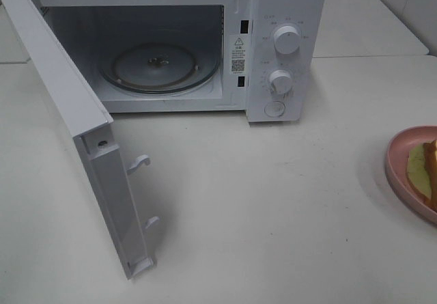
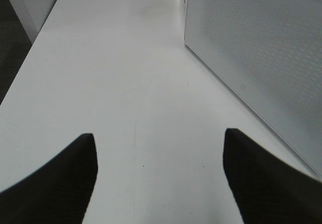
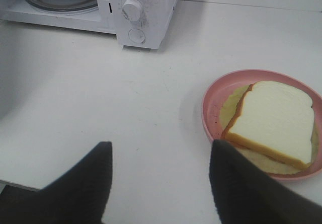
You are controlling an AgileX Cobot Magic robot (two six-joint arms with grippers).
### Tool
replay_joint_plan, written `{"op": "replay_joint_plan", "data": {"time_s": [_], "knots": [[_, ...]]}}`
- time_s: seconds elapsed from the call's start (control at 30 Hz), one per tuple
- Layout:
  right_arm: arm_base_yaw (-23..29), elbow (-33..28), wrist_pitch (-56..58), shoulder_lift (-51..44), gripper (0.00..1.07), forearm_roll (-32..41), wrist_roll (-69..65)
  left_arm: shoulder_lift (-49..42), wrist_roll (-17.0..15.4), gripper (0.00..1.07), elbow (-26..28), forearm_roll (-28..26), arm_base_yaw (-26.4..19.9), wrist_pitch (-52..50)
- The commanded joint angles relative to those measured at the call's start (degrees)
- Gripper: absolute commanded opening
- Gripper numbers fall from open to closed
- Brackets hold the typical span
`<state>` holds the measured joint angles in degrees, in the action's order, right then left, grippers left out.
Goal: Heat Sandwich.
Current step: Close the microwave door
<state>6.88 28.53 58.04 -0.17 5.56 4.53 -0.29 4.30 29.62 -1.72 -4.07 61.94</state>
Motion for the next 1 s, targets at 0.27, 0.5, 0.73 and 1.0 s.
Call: {"op": "replay_joint_plan", "data": {"time_s": [0.27,0.5,0.73,1.0], "knots": [[0.0,-0.11,-0.92,-1.66,0.58,-0.11,0.4,-0.4,-0.52,0.68,-0.06,-0.34,-0.17,-0.74],[0.0,-0.11,-0.92,-1.66,0.58,-0.11,0.4,-0.4,-0.52,0.68,-0.06,-0.34,-0.17,-0.74],[0.0,-0.11,-0.92,-1.66,0.58,-0.11,0.4,-0.4,-0.57,0.68,-0.06,-0.29,-0.17,-0.74],[0.0,-0.11,-0.92,-1.66,0.58,-0.11,0.29,-0.4,-0.52,0.68,-0.06,-0.23,-0.17,-0.74]]}}
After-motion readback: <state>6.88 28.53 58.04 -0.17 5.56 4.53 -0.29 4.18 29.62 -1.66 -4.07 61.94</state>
